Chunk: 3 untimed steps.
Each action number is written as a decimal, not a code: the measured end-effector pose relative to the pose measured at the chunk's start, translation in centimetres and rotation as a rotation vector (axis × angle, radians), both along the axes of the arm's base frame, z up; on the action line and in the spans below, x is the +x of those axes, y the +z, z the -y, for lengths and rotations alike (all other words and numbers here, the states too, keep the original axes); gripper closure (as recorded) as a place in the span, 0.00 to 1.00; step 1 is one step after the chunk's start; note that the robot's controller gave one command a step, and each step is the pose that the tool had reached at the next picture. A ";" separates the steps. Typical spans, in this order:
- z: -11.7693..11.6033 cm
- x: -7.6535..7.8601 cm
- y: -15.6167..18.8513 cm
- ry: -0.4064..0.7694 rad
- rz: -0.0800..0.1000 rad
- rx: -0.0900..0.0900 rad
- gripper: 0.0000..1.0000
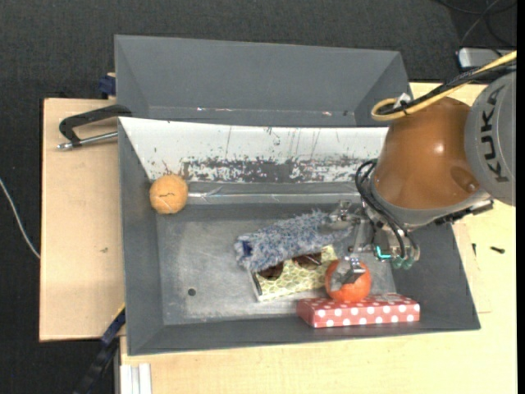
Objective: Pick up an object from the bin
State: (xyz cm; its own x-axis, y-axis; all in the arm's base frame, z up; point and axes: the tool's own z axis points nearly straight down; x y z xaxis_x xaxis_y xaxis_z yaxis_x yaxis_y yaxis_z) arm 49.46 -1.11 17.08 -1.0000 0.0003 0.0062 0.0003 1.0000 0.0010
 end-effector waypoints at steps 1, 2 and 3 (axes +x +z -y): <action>0.0 0.2 0.4 0.001 0.008 0.000 0.00; 2.7 2.3 -4.7 0.043 0.015 0.000 0.00; 1.2 6.0 -9.2 0.083 0.010 -0.004 0.00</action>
Offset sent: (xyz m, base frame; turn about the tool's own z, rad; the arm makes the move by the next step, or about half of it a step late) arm 0.0361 -0.0545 -0.1008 -0.0782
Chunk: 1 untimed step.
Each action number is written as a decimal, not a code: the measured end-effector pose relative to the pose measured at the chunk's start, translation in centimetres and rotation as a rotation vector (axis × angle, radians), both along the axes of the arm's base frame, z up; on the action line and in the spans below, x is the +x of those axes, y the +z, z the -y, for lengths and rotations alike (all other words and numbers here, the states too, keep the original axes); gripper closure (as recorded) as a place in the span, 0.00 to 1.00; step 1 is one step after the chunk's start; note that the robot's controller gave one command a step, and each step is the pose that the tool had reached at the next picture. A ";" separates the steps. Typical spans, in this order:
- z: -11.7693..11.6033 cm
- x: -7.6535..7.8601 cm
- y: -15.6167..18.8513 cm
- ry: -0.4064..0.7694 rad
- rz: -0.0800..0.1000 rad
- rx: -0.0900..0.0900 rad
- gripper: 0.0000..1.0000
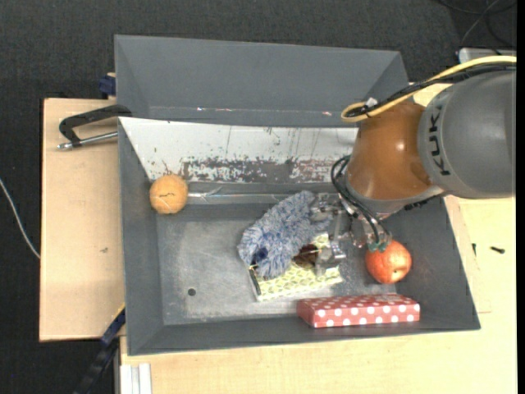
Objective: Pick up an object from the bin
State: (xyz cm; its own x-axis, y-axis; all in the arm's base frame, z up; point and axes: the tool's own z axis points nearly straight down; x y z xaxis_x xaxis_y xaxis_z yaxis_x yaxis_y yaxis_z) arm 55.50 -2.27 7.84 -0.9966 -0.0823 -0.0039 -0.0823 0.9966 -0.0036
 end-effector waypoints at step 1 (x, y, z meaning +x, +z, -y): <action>-4.1 -1.5 0.0 -0.133 0.024 0.002 1.00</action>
Offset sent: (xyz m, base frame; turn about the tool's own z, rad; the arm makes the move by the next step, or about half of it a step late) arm 0.0000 0.0000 0.0000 0.0000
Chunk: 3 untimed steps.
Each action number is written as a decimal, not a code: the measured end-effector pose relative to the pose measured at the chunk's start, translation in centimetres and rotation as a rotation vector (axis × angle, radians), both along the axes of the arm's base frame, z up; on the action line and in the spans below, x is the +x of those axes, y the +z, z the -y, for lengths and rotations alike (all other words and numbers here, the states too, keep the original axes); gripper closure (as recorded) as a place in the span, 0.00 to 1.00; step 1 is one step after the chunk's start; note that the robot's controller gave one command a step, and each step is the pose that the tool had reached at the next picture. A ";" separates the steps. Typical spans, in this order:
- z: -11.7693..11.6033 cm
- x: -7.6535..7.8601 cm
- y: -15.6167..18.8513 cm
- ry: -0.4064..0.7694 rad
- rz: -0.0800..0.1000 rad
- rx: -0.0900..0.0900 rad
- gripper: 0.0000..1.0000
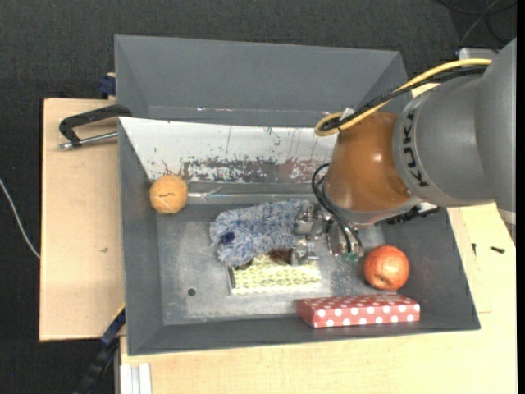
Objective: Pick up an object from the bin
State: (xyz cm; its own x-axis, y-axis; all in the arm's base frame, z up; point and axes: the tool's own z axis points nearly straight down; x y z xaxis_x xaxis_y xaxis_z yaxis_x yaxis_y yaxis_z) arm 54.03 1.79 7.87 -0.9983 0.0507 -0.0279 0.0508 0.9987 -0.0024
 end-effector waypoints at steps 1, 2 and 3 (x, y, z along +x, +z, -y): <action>0.0 0.0 0.0 0.000 0.000 0.000 1.00; 0.4 -0.2 6.8 0.005 -0.023 0.005 1.00; 0.3 0.5 6.3 0.008 -0.026 0.004 0.00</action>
Offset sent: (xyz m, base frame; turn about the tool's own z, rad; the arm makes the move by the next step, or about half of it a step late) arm 0.0032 -0.0166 0.1238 -0.0077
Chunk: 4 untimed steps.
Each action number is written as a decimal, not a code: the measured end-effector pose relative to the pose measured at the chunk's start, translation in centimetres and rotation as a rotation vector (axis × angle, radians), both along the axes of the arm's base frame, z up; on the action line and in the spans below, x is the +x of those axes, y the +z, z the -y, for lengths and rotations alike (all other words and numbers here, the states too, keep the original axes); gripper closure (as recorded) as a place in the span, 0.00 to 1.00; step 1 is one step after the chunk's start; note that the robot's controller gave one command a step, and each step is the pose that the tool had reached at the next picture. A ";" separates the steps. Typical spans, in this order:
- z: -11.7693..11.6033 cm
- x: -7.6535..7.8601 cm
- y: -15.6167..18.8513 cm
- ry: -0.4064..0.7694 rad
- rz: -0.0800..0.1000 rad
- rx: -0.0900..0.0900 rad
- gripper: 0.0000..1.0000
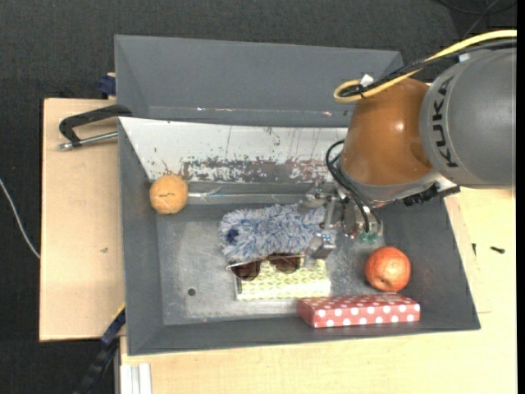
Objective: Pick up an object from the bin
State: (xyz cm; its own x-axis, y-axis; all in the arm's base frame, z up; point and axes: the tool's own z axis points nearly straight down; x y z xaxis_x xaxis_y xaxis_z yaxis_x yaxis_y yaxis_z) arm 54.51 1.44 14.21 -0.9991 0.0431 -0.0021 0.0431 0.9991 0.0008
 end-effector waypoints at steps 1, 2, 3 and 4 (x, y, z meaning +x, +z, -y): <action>0.0 0.3 -1.2 0.001 -0.001 0.000 0.00; -1.4 -0.9 -3.4 -0.134 -0.003 0.001 0.00; -0.8 -3.5 -4.4 -0.130 0.004 0.001 0.00; -1.7 -3.0 -6.5 -0.331 0.013 0.002 1.00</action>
Offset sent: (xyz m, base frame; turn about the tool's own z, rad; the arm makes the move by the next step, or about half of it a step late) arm -0.0093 0.0125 -0.0338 0.1355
